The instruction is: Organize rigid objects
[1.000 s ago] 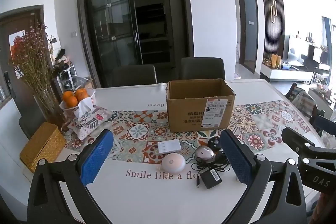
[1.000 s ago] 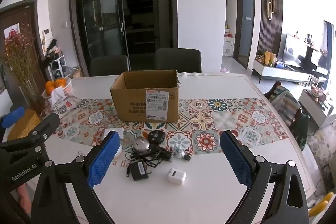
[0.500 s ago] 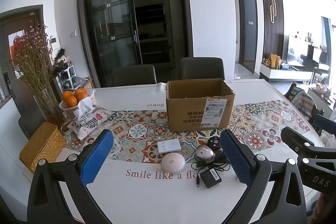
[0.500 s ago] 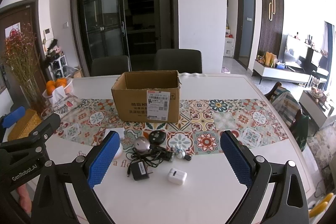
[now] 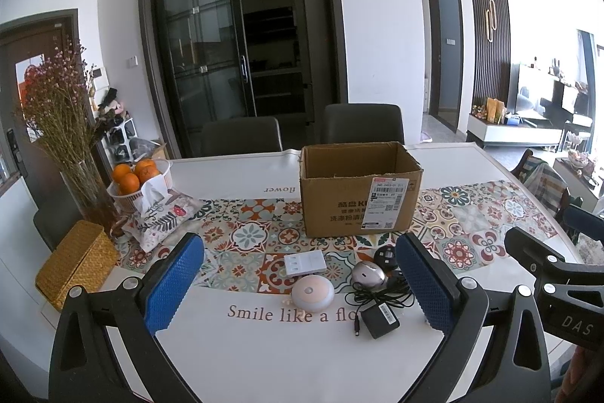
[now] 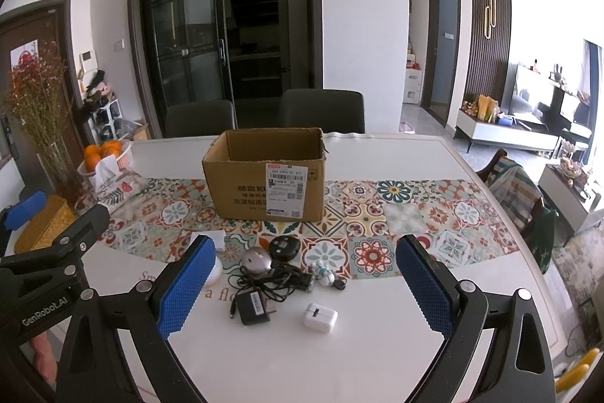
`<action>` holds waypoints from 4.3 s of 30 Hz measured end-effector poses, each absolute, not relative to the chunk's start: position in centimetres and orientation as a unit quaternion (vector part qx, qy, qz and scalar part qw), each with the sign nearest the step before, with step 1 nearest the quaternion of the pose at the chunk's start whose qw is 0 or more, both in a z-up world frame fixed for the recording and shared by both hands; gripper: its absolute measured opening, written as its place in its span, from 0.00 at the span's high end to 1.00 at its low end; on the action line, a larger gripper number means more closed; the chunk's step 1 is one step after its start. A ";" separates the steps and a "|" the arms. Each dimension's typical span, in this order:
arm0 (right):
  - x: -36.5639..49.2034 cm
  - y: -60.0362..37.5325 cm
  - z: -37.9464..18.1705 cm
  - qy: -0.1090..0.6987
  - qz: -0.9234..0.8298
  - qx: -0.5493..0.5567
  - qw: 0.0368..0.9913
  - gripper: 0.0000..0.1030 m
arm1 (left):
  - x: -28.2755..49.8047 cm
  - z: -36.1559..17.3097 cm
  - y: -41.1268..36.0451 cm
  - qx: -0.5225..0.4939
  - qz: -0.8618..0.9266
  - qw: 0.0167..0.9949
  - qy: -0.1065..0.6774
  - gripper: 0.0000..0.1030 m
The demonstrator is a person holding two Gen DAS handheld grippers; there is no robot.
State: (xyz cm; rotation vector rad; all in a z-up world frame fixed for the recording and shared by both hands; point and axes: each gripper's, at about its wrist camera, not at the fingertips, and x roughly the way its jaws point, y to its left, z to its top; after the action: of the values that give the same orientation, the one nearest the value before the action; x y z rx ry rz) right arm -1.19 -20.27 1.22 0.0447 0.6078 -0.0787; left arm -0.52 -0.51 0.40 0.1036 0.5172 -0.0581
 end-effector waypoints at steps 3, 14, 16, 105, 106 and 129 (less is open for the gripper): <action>-1.2 -20.3 1.2 0.299 -0.038 0.022 0.953 0.06 | -0.5 0.4 -0.5 0.051 -0.028 0.965 0.255 0.00; -1.1 -20.3 1.2 0.299 -0.039 0.022 0.953 0.06 | -0.6 0.3 -0.5 0.052 -0.028 0.965 0.255 0.00; -1.1 -20.2 1.2 0.299 -0.039 0.022 0.953 0.06 | -0.6 0.4 -0.5 0.052 -0.028 0.965 0.255 0.00; 9.8 -24.5 -21.5 0.576 -0.029 0.134 0.806 0.32 | 8.8 -18.6 -4.0 0.098 -0.067 0.848 0.517 0.01; 9.9 -24.4 -21.6 0.575 -0.027 0.134 0.807 0.34 | 8.8 -18.7 -4.0 0.098 -0.067 0.847 0.519 0.01; 8.1 -25.6 -20.2 0.548 0.000 0.124 0.827 0.48 | 7.6 -18.0 -5.8 0.097 -0.095 0.858 0.495 0.02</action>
State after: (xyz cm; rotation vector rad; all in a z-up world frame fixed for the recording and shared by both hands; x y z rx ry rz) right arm 8.13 -25.56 -20.22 0.2640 1.1643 0.0004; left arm 7.63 -5.77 -18.00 0.2033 1.0394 -0.2001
